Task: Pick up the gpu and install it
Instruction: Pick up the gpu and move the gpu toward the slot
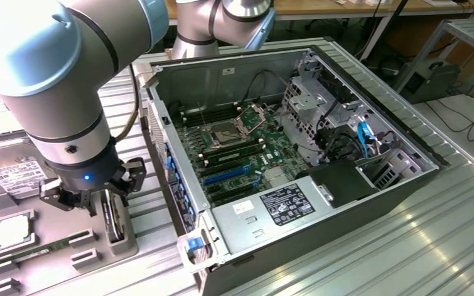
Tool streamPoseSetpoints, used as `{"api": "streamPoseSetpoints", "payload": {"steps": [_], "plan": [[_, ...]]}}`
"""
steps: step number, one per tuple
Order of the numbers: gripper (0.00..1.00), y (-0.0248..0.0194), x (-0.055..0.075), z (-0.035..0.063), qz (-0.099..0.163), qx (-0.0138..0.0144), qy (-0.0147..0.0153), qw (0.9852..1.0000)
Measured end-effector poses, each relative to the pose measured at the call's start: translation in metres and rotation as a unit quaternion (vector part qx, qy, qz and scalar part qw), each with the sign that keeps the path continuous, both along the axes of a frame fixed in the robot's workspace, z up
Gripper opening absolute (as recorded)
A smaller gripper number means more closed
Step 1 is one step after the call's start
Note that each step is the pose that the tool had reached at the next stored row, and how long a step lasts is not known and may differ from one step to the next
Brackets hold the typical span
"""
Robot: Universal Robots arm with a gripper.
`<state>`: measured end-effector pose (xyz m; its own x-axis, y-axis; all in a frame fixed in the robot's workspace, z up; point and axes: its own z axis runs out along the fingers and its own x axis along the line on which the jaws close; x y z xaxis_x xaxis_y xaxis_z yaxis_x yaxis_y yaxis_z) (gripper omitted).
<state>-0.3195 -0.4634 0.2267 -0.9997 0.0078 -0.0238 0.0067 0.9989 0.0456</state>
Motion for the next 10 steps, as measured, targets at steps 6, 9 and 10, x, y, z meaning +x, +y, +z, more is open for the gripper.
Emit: {"api": "streamPoseSetpoints", "payload": {"steps": [6, 9, 10], "plan": [[0.56, 0.0000, 0.0000, -0.0054, 0.000, -0.0001, 0.0001, 1.0000], [0.56, 0.0000, 0.0001, -0.0054, 0.000, 0.0000, 0.0000, 1.0000], [0.56, 0.0000, 0.0000, -0.0054, 0.000, 0.0000, 0.0000, 1.0000]]}}
